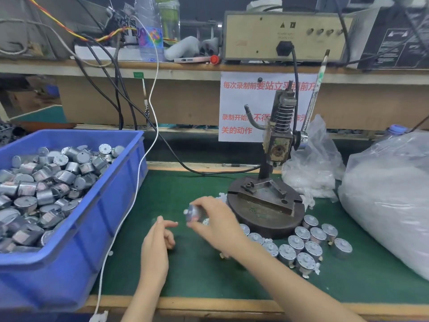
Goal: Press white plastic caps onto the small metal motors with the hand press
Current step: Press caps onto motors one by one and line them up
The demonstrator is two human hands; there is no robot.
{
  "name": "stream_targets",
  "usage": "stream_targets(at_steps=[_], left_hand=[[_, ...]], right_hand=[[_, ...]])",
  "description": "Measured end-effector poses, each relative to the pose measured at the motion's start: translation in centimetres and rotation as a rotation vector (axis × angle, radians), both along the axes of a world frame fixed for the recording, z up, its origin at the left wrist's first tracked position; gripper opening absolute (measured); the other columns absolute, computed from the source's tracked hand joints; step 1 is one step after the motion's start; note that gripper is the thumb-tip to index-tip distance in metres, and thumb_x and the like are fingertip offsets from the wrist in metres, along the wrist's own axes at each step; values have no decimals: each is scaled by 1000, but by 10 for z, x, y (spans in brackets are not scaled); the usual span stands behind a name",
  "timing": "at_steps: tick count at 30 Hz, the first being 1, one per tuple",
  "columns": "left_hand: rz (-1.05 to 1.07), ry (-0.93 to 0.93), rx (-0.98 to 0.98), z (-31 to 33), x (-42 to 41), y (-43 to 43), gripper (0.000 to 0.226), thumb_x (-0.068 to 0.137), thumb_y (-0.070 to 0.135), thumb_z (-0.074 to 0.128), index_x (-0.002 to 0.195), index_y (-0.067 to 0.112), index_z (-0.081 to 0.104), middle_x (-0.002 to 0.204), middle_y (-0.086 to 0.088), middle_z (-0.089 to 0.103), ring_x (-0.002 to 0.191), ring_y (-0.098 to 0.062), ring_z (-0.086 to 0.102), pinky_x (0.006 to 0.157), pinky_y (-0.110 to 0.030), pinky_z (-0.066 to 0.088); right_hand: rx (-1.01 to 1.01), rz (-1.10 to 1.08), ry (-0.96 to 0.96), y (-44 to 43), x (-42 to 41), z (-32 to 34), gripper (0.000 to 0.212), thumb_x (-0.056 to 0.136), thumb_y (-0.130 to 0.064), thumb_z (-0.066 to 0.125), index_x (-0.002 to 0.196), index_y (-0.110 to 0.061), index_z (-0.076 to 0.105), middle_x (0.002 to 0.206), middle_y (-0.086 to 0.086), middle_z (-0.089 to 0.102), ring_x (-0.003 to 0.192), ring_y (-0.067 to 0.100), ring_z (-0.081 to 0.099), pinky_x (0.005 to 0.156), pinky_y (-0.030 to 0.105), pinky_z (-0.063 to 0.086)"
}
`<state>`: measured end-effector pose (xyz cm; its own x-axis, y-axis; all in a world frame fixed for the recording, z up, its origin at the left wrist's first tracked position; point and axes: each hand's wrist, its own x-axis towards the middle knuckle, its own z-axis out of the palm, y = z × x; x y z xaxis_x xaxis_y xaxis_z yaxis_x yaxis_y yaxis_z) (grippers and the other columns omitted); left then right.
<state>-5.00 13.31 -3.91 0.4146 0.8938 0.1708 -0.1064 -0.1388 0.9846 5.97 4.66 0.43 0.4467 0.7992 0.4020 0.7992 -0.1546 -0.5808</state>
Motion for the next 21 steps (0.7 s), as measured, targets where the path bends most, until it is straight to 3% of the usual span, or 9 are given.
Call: stream_targets(at_steps=[5,9,16,21], left_hand=[[-21,63,40,-5,1,0,51,101,28,31,68,6,64,54,-5,43,56,-19,41,61,-32,33],[-28,145,119,-8,2,-2,50,100,30,33,66,11,64,53,-3,44,54,-17,42,58,-29,34],[-16,209,177,-12,2,-2,44,99,29,35,67,17,63,50,3,44,53,-13,45,57,-27,36],[-11,227,196,-13,3,-2,45,99,30,35,66,20,63,50,2,44,53,-11,45,57,-26,36]], right_hand=[[14,-190,111,-34,49,20,33,81,-26,70,112,-24,58,96,-11,59,95,12,51,77,24,38],[90,-324,189,-61,79,19,29,78,-28,73,103,-26,58,98,-11,63,96,7,55,78,22,38],[18,-644,-27,-72,115,8,36,82,-33,68,108,-9,64,108,9,62,106,25,48,89,35,38],[-40,-671,-59,-71,124,0,42,82,-38,67,114,-10,64,118,12,57,116,28,42,98,36,30]])
